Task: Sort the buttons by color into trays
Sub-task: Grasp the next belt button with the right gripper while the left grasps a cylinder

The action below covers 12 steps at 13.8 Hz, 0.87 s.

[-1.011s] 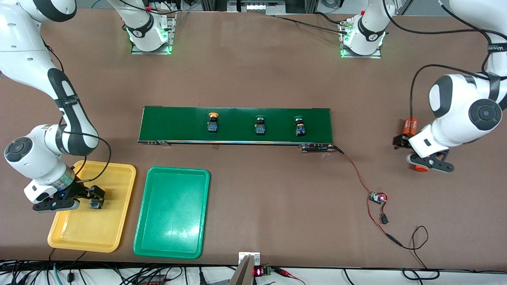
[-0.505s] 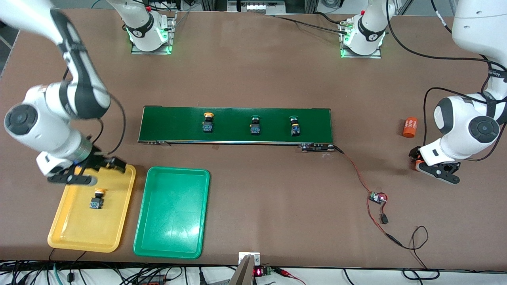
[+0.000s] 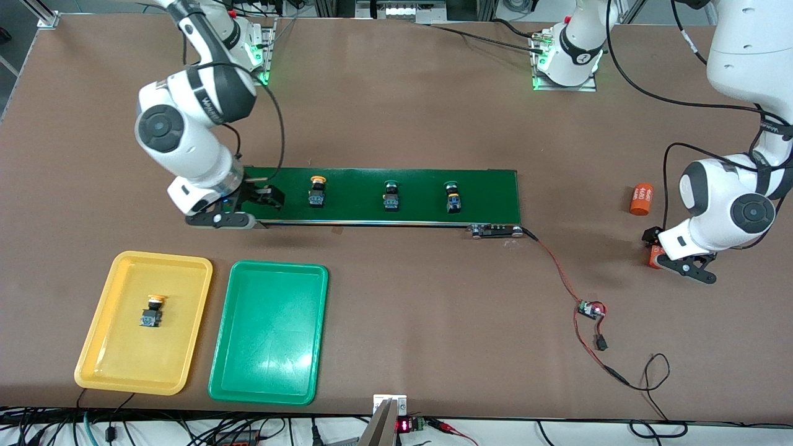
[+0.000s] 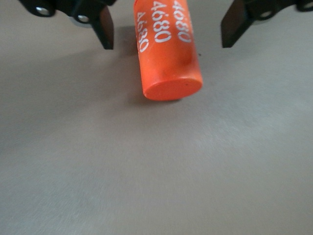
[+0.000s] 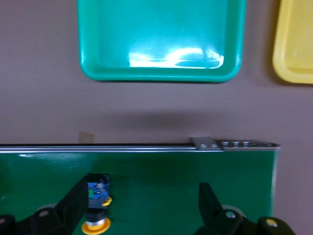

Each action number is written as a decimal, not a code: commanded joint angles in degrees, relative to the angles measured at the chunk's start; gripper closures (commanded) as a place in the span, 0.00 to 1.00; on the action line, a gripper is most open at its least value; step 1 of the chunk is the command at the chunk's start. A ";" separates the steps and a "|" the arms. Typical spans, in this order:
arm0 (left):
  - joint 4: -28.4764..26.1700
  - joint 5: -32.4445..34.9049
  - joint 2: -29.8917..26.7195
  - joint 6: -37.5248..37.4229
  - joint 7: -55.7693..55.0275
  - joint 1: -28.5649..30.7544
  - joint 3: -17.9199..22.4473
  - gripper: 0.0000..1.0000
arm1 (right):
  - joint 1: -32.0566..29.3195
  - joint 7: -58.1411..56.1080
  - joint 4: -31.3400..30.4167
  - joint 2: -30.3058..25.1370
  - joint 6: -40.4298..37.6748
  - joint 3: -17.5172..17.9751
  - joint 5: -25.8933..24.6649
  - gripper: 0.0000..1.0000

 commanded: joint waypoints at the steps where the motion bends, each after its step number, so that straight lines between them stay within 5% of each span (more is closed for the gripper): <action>1: 1.07 -2.15 0.90 -0.28 1.45 0.20 0.06 0.66 | 1.40 4.53 -8.70 -2.71 8.76 2.28 -0.35 0.00; 2: 1.16 -2.07 0.55 -0.63 1.89 0.03 0.06 0.85 | 2.45 5.94 -11.16 -2.71 12.09 2.20 -0.70 0.00; 3: 1.16 -2.06 -0.07 -1.07 1.81 -0.15 0.06 0.88 | 2.99 6.56 -13.27 -2.71 15.17 2.29 -1.40 0.00; 8: 5.27 -2.94 -7.10 -21.50 -2.56 -1.29 -6.86 0.88 | 3.52 6.57 -16.89 -2.62 16.70 2.55 -2.81 0.00; 12: 10.39 -3.03 -8.42 -34.55 -23.89 -1.82 -16.69 0.85 | 3.26 6.65 -16.98 -1.31 16.78 2.55 -3.68 0.00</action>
